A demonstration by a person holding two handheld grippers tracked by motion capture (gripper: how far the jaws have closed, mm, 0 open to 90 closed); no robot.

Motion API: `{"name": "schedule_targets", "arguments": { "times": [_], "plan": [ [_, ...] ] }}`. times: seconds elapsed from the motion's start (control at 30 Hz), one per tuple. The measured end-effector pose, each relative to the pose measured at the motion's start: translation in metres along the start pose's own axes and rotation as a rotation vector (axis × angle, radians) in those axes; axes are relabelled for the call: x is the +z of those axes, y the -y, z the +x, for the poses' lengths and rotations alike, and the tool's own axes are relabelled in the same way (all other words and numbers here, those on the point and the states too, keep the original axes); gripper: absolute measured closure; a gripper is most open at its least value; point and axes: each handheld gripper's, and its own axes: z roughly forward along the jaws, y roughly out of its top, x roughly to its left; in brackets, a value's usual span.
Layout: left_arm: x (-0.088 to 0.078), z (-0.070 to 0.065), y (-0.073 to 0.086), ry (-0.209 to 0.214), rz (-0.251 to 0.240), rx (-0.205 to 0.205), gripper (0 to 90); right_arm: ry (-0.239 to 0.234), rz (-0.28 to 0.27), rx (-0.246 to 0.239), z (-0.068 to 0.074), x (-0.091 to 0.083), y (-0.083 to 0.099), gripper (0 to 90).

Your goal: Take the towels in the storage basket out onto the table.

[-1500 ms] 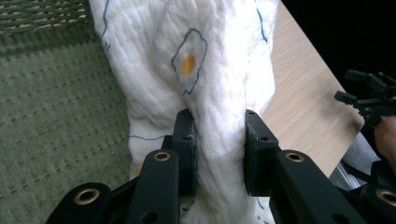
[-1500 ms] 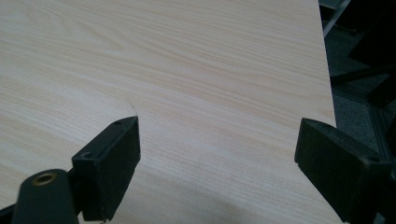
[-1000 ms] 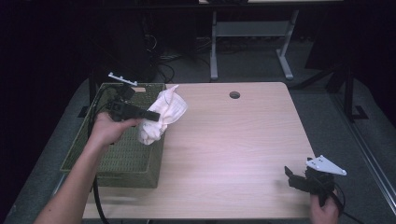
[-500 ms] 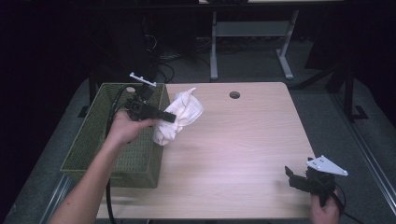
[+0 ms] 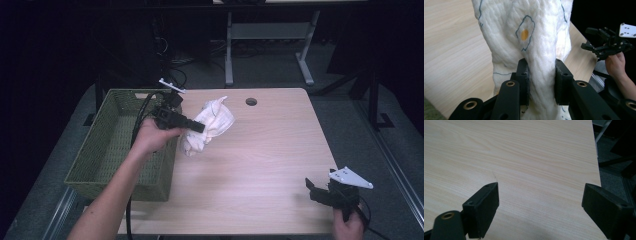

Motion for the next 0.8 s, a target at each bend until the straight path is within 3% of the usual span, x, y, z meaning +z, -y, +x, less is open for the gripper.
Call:
{"name": "schedule_targets", "arguments": {
  "times": [0.8],
  "plan": [
    [0.048,-0.016,-0.015,0.045,0.038,0.022,69.7,0.0,-0.004,0.0,0.0,0.0,0.0,13.9]
  ]
}}
